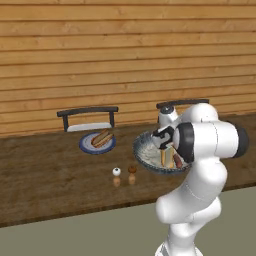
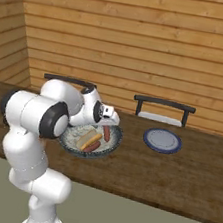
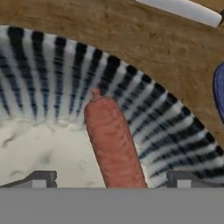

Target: Place one bun and one sausage from the bowl on each plate.

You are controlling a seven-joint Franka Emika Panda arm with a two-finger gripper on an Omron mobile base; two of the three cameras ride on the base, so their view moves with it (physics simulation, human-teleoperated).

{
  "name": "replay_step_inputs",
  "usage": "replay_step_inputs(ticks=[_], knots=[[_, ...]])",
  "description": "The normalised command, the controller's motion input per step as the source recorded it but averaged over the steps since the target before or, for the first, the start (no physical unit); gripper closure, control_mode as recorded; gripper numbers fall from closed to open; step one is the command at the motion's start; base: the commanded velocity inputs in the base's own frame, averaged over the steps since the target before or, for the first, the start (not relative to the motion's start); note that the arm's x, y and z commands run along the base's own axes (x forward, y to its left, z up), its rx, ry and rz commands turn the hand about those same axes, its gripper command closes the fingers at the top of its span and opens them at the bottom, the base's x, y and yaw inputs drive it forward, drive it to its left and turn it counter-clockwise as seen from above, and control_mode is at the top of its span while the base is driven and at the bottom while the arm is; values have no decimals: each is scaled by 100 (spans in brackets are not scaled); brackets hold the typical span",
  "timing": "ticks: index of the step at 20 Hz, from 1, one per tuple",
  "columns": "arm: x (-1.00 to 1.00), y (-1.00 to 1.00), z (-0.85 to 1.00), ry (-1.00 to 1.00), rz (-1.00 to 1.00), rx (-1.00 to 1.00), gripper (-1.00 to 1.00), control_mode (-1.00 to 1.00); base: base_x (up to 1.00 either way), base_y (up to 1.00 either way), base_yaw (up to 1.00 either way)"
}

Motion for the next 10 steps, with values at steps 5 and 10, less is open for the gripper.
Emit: replay_step_inputs(ticks=[5, 10], knots=[[10, -28, -41, 0, -2, 0, -100, -100, 0, 0, 0], [6, -25, -9, -1, -4, 0, -100, -100, 0, 0, 0]])
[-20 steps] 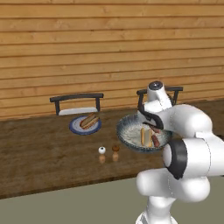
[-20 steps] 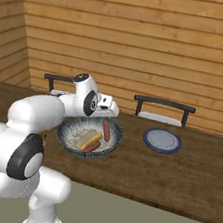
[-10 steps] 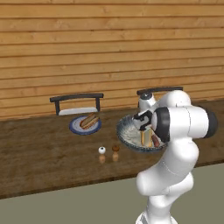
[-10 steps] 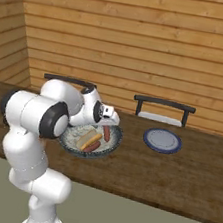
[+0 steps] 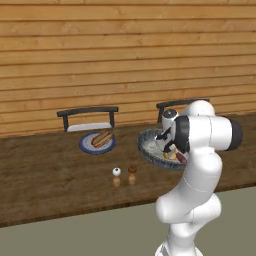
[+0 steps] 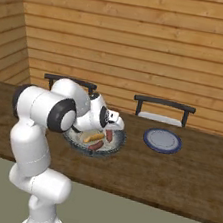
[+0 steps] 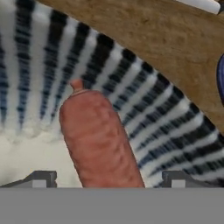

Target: Place one bun and one sausage from the bowl on each plate.

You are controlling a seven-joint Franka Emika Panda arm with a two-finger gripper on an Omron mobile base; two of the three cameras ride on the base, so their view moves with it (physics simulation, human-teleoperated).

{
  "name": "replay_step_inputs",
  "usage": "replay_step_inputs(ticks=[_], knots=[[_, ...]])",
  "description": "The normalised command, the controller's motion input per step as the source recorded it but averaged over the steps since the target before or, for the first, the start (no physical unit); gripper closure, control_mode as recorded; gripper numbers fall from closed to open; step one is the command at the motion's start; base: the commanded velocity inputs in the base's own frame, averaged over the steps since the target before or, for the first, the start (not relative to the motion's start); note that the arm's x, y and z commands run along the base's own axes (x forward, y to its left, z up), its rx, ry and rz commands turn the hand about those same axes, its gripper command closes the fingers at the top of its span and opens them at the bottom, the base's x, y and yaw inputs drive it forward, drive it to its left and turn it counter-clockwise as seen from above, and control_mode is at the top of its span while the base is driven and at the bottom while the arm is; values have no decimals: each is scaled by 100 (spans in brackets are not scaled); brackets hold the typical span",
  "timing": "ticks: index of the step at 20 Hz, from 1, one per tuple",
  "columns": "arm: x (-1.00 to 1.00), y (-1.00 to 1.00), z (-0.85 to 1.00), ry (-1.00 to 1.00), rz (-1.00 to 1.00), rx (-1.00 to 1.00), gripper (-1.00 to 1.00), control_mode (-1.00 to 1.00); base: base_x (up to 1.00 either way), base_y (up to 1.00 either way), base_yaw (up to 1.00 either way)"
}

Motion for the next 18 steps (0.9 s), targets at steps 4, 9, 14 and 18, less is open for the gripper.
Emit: replay_step_inputs(ticks=[4, 9, 14, 18], knots=[[1, 0, -15, 0, -2, 0, 100, -100, 0, 0, 0], [-16, 0, 1, 5, -2, 1, 100, -100, 0, 0, 0], [-49, 5, 90, 1, -17, 21, 100, -100, 0, 0, 0], [-35, 60, 100, 0, -19, 18, 100, -100, 0, 0, 0]])
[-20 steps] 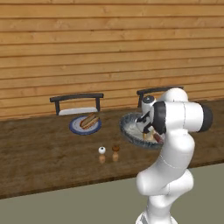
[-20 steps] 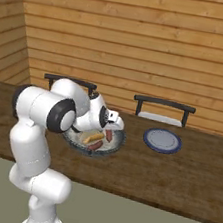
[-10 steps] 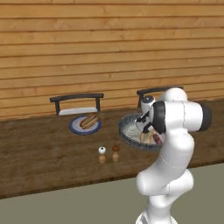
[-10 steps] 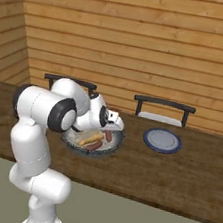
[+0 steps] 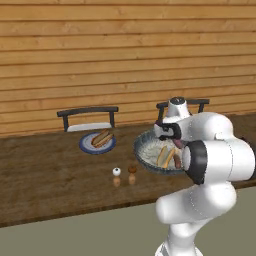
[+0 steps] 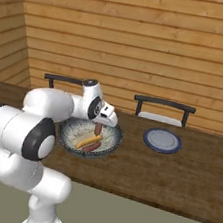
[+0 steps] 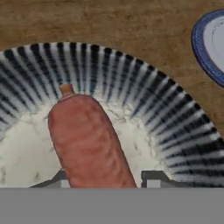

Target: Place one bun and one sausage from the bowl on each plate.

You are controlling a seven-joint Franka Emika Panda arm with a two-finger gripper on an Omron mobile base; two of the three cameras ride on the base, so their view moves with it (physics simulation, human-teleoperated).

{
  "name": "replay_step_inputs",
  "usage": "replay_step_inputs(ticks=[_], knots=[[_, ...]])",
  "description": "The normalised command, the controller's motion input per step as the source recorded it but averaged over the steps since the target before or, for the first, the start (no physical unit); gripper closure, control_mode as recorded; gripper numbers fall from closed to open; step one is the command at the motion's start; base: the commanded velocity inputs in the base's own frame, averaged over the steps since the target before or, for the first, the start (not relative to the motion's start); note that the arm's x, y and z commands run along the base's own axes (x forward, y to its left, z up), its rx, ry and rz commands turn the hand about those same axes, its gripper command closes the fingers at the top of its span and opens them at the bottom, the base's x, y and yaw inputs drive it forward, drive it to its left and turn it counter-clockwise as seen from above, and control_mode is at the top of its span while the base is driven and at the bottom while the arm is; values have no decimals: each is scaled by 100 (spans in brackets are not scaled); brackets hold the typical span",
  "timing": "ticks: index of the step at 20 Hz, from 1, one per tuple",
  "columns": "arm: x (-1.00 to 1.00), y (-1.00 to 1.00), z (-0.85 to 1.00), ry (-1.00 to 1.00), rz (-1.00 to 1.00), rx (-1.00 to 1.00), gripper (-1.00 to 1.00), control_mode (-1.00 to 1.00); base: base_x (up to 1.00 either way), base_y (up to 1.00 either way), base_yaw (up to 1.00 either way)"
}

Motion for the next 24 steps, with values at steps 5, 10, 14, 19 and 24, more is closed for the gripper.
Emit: replay_step_inputs(ticks=[5, 10, 14, 19, 24], knots=[[-18, 100, 100, -2, -20, 12, 100, -100, 0, 0, 0], [-14, 100, 76, -1, -30, 17, 100, -100, 0, 0, 0], [-32, 21, 1, 3, -15, 65, 100, -100, 0, 0, 0], [-6, 26, -4, -18, -11, 72, 100, -100, 0, 0, 0], [63, 100, 0, -11, -33, 15, 100, -100, 0, 0, 0]])
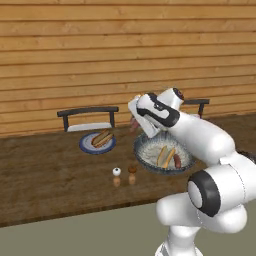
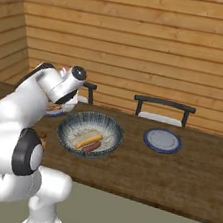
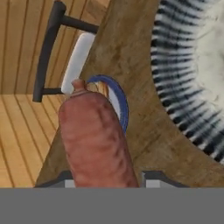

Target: Place one bun and one sausage from the bowl on each plate.

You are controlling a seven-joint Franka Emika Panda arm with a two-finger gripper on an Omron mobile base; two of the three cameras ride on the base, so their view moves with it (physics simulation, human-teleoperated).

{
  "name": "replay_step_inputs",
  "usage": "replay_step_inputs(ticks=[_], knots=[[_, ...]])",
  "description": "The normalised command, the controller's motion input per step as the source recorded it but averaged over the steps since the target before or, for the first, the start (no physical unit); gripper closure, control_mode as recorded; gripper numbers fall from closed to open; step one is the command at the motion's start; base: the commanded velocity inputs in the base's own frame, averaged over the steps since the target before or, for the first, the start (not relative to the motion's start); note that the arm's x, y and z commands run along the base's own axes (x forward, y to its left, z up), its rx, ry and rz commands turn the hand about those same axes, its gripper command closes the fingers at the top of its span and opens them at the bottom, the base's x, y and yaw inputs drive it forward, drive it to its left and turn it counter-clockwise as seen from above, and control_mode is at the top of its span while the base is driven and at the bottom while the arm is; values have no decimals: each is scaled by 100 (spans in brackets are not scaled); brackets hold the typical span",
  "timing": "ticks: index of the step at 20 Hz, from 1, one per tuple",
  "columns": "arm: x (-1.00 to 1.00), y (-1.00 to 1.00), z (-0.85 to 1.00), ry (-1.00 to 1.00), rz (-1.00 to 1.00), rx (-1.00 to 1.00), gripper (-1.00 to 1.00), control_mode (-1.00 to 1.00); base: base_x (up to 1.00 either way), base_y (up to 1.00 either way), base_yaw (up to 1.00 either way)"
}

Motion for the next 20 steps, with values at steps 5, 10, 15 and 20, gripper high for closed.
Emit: replay_step_inputs(ticks=[5, 10, 15, 20], knots=[[98, 100, 0, 14, -36, -20, 100, -100, 0, 0, 0], [55, 66, -4, 48, -12, -30, 100, -100, 0, 0, 0], [5, 1, -5, 1, 0, 6, 100, -100, 0, 0, 0], [59, 15, 1, 10, 0, -5, 100, -100, 0, 0, 0]])
